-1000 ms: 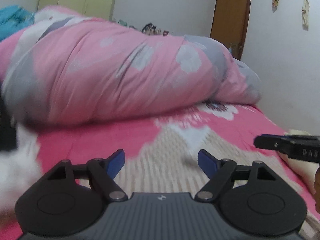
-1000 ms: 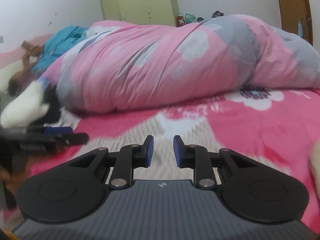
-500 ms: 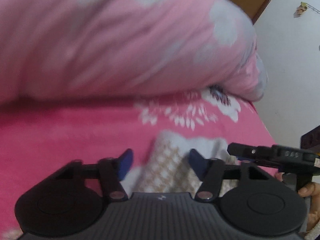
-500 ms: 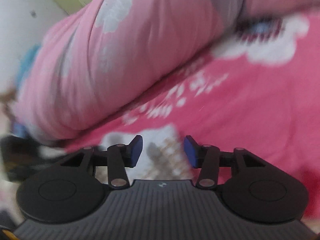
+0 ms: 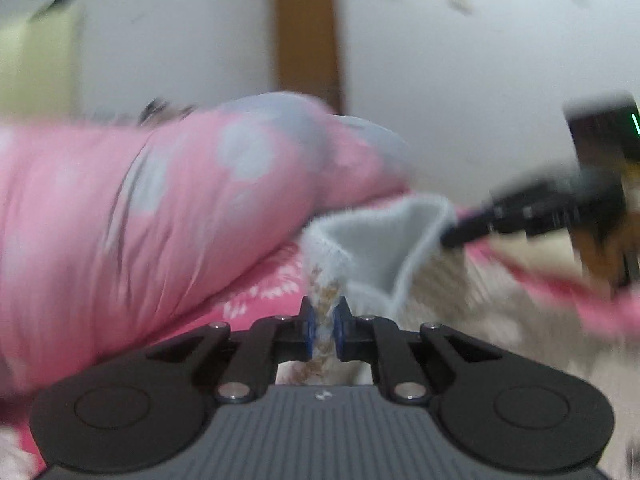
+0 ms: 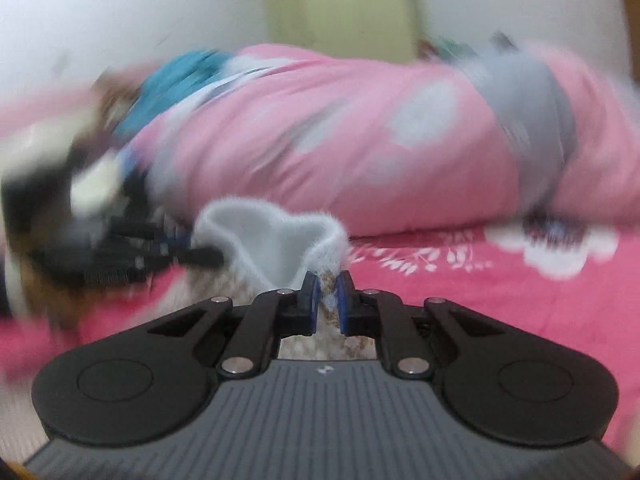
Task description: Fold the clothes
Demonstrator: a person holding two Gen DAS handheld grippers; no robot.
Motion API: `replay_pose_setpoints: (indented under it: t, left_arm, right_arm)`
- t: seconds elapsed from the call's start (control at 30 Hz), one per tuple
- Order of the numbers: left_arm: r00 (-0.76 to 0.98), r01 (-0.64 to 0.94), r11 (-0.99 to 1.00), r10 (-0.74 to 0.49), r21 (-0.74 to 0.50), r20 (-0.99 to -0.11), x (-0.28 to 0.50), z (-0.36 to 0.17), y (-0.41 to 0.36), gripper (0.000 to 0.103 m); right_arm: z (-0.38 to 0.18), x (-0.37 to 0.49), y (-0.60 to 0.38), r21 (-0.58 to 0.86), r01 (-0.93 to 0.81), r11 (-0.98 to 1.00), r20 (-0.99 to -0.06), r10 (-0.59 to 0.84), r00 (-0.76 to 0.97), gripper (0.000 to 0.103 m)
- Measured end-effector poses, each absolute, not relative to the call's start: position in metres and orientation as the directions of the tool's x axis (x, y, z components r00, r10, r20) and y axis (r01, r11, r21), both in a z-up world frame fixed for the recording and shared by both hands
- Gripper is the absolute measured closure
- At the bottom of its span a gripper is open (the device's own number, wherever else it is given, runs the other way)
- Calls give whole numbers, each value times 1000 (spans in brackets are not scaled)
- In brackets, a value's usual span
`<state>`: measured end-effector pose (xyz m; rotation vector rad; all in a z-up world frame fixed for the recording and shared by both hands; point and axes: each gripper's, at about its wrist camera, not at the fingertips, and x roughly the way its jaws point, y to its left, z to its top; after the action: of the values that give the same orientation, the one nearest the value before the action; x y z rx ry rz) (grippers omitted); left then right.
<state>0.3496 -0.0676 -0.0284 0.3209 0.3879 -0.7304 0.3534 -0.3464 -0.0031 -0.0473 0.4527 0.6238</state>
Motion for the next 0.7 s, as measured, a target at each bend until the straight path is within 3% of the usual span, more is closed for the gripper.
replay_pose_setpoints:
  t: [0.07,0.1,0.17,0.23,0.37,0.5,0.6,0.7]
  left_arm:
    - [655,705,688,-538,173,-530,324,-47,-64,89]
    - [641,708,682,-513,183,-571,312,-57,-62,83]
    - [612,681,716,-441,153,-657,301,-80,-57,82]
    - [600,638,767,-446,62,-664,289,-83,-39,82]
    - [675,579,815,-488,-14,-553,269,-52,-11,80]
    - [726,544,836,-508,-65,-464,295,-28,-26,66]
    - [760,521,847,-516,-105,-395,315,-11,-39,65]
    - [695,571,809,-568,-142,-440,323,-27,-61,66]
  right_arm:
    - [-4,311,-339,-34,-624,781,-439,549,711,94]
    - [-15,295,-336,-63,-640,766,-472,541,695,94]
    - [-43,277,-323,-138,-640,756,-577,464,672,93]
    - [-65,270,-315,-192,-616,764,-663,362,655,93]
    - [-38,251,-340,-59,-551,832,-603,410,684,93]
    - [9,249,-366,19,-482,876,-504,424,752,92]
    - [34,279,-375,142,-393,909,-420,415,807,90]
    - [30,307,-364,244,-374,895,-410,445,796,89]
